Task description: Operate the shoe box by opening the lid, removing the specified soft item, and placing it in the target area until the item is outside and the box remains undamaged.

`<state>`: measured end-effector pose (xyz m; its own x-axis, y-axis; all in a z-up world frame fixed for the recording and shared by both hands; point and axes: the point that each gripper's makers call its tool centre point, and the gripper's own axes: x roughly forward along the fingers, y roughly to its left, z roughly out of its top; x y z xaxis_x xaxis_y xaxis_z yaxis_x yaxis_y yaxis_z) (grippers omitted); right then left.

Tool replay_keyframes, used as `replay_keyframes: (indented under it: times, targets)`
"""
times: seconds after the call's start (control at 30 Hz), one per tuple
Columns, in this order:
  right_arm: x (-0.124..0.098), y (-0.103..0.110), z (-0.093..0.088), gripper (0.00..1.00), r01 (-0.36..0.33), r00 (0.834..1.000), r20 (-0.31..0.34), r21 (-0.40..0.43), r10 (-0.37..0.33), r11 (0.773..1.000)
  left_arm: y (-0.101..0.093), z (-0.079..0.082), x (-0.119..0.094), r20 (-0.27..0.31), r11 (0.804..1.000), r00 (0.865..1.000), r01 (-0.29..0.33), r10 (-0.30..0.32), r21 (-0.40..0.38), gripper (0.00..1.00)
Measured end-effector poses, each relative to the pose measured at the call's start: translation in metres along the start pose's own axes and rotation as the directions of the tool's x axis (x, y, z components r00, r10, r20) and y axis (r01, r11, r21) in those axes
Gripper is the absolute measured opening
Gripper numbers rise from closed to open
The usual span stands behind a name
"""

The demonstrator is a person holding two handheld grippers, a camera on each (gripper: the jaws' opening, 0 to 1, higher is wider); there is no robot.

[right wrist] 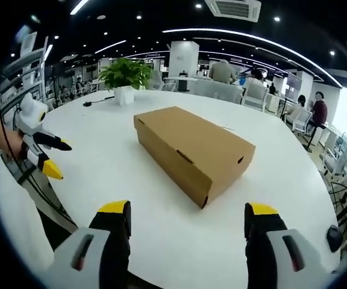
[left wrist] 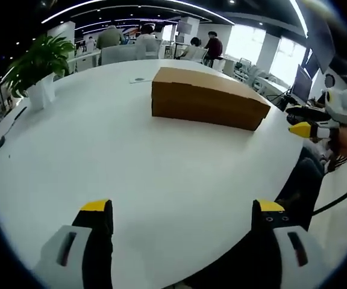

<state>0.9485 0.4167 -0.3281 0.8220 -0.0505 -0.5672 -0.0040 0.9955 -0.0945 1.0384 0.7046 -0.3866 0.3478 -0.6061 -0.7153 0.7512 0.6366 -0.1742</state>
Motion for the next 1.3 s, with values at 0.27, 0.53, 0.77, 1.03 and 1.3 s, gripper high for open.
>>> replay_keyframes:
  times: [0.27, 0.53, 0.77, 1.03, 1.3]
  targets:
    - [0.002, -0.004, 0.008, 0.78, 0.003, 1.0, 0.024, 0.025, -0.004, 1.0, 0.006, 0.004, -0.006, 0.011, 0.999, 1.0, -0.013, 0.014, -0.032, 0.98]
    - [0.003, -0.003, 0.009, 0.82, -0.014, 0.999, 0.047, 0.068, 0.011, 0.998, 0.004, 0.006, -0.003, 0.014, 0.999, 1.0, -0.009, 0.01, -0.034, 0.97]
    - [0.004, -0.009, 0.013, 0.93, -0.021, 0.997, 0.075, 0.159, 0.009, 0.987, 0.013, 0.013, -0.003, 0.022, 0.999, 1.0, -0.02, 0.021, -0.028, 0.98]
    - [0.006, -0.013, 0.016, 0.94, -0.016, 0.996, 0.086, 0.16, 0.002, 0.987, 0.019, 0.03, 0.0, 0.056, 1.0, 0.998, -0.01, 0.011, -0.023, 0.99]
    - [0.009, -0.012, 0.016, 0.94, -0.015, 0.998, 0.062, 0.109, 0.008, 0.994, 0.016, 0.044, 0.008, 0.051, 1.0, 0.999, 0.014, -0.015, 0.01, 0.99]
